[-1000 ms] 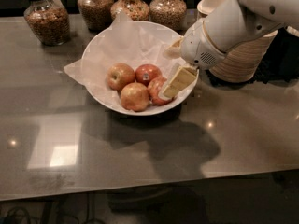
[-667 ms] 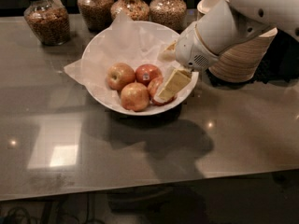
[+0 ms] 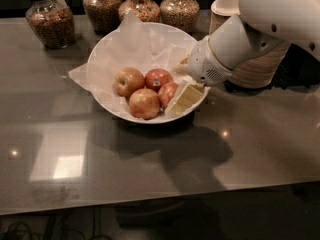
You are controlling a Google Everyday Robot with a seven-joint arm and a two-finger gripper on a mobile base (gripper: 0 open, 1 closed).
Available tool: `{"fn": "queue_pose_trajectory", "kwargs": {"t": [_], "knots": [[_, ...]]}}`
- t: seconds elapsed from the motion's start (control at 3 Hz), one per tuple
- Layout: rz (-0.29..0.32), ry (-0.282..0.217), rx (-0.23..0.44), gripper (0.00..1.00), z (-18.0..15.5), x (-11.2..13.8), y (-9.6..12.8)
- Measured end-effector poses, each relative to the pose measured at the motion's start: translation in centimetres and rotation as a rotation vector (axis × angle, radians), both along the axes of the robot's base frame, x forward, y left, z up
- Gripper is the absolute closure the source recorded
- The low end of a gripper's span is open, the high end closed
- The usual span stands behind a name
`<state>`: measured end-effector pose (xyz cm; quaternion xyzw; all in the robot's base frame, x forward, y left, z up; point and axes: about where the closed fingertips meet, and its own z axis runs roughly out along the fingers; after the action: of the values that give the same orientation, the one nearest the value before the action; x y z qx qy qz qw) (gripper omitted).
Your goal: Pick apple from white bowl
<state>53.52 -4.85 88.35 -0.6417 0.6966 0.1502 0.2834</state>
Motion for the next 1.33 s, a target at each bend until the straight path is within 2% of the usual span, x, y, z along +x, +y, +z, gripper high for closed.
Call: {"fn": "queue_pose_trajectory", "kwargs": {"t": [1.33], "knots": [[-0.040, 0.037, -0.006, 0.25, -2.8, 1.7, -1.1]]}}
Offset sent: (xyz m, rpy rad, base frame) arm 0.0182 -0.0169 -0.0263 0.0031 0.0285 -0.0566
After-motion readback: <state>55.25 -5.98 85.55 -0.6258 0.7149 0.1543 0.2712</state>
